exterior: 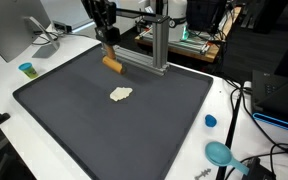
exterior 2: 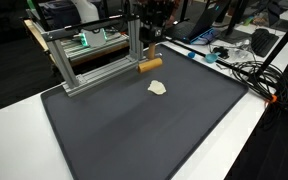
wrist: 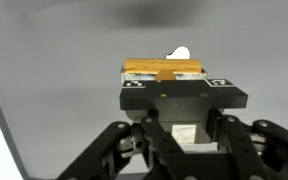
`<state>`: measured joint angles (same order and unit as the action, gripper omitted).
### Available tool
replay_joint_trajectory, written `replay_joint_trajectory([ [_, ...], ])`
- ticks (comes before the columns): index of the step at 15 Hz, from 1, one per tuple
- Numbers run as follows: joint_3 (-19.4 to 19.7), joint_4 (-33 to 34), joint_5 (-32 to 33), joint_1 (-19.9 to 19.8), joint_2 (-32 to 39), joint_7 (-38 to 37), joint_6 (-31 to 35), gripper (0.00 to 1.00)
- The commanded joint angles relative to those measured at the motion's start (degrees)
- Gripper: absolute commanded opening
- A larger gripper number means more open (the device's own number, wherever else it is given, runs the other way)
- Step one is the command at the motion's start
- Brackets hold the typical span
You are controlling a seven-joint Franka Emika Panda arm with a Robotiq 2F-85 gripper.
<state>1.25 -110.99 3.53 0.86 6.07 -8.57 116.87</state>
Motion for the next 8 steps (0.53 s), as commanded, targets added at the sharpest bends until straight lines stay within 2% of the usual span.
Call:
replay_joint_trajectory([
  [1,0.6,-11.6,3.4,-0.8,-14.4,-4.3,2.6,0.21],
  [4,0.2,-19.1,4.4,-2.1,-24.3,-4.2,2.9,0.21],
  [5,-0.1,-11.4,3.1,-2.1,-16.1,-3.3,0.4,0.46],
  [6,-0.2,-13.7,3.2,-2.4,-19.0,-3.2,0.3,0.46],
  [7,-0.2,-15.7,3.2,-2.6,-21.3,-3.2,0.4,0.21],
  [8,-0.5,-17.4,1.8,-2.1,-22.5,-3.1,2.1,0.21],
])
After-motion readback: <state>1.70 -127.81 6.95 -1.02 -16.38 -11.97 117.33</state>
